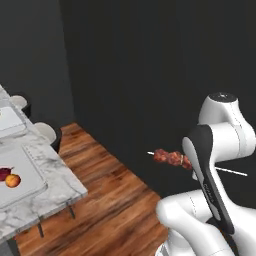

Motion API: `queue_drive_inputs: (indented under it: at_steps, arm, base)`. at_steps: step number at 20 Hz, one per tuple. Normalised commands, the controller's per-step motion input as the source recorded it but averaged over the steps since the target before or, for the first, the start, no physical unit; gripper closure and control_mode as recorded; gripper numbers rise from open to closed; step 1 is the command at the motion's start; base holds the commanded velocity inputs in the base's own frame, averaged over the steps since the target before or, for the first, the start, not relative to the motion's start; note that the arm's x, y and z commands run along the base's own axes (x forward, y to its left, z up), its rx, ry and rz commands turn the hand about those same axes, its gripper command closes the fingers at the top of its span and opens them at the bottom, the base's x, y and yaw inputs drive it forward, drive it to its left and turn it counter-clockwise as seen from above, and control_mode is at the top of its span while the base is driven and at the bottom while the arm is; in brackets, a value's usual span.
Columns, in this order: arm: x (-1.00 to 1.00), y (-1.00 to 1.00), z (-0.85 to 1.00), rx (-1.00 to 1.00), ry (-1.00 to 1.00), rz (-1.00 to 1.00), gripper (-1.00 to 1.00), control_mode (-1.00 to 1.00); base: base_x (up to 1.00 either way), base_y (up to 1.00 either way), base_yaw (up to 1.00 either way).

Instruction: Place the cold items (pear and peach) from the fridge in one tupperware on the dining counter. Place the warm items (hot dog and kebab skewer) in the stove area in another tupperware.

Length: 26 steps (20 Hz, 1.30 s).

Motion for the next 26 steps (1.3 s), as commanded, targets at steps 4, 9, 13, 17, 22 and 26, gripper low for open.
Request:
queue_drive_inputs:
  at_steps: [4,9,13,17,22,26]
  arm:
    - [0.00,0.00,0.00,0.00,0.00,0.00,1.00,1.00]
    - [0.00,0.00,0.00,0.00,0.00,0.00,1.00,1.00]
    - [0.00,0.00,0.00,0.00,0.00,0.00,1.00,1.00]
    - [0.00,0.00,0.00,0.00,0.00,0.00,1.00,1.00]
    - [0.00,0.00,0.00,0.00,0.00,0.00,1.00,1.00]
    - [0.00,0.00,0.00,0.00,0.00,0.00,1.00,1.00]
  base:
    - [0.89,-0.62,0.63]
    - [0.80,-0.72,0.58]
    - [0.80,-0.54,0.68]
    - [0.79,-0.53,0.68]
    - [0.66,-0.60,0.67]
    - [0.48,-0.85,0.59]
